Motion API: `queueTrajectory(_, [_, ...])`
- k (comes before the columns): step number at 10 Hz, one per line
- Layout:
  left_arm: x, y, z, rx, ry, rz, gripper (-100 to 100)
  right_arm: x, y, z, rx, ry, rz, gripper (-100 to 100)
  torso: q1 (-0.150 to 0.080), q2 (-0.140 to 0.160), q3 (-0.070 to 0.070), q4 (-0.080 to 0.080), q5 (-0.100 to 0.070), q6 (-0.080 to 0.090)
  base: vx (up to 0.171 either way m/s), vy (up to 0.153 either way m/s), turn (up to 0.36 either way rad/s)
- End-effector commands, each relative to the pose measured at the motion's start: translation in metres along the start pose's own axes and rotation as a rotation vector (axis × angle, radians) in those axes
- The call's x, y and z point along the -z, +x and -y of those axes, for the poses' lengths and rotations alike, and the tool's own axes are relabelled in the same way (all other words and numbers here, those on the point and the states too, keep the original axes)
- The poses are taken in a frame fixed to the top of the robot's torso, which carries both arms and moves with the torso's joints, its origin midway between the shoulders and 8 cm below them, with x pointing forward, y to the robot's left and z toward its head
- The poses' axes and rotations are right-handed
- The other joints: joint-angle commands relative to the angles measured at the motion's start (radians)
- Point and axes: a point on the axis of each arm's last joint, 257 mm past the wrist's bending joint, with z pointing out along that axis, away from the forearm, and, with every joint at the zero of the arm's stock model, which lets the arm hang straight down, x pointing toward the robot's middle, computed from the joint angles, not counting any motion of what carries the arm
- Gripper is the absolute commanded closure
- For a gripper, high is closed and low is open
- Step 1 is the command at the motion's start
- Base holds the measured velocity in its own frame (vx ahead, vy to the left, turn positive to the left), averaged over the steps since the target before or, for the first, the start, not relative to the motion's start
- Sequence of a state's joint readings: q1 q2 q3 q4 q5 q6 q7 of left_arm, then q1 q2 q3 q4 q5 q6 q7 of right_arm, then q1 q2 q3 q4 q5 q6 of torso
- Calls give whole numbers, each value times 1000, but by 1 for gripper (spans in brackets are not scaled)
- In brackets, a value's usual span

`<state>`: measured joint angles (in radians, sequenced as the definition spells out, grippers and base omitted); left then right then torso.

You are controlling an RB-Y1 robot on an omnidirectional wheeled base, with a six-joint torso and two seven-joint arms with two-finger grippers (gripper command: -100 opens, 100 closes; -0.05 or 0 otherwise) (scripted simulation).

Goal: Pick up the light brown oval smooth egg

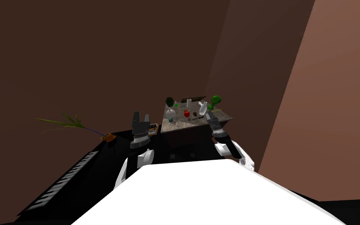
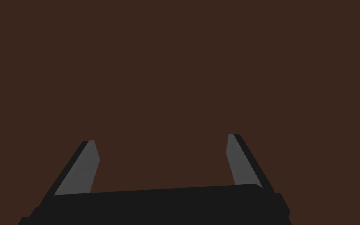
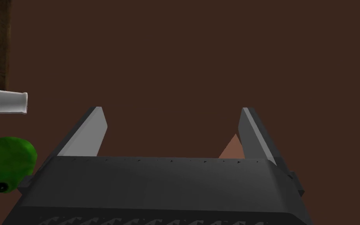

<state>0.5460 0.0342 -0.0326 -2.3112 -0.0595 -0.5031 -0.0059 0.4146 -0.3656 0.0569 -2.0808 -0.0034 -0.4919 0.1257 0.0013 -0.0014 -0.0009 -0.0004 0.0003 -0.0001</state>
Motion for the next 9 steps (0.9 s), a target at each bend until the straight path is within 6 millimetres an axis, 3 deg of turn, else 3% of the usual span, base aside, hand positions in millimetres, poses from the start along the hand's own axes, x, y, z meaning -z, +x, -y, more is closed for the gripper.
queueTrajectory(1, [0,0,0,0,0,0,0,-1,9,10,79,4,-60,-100,0,0,0,0,0,0,21,28,66])
queueTrajectory(5, [0,0,0,0,0,0,0,-1,20,27,204,9,-157,-100,1,0,0,0,0,0,17,28,51])
queueTrajectory(9, [0,0,0,0,0,0,0,4,30,60,410,21,-302,-100,1,1,0,0,0,0,13,31,70])
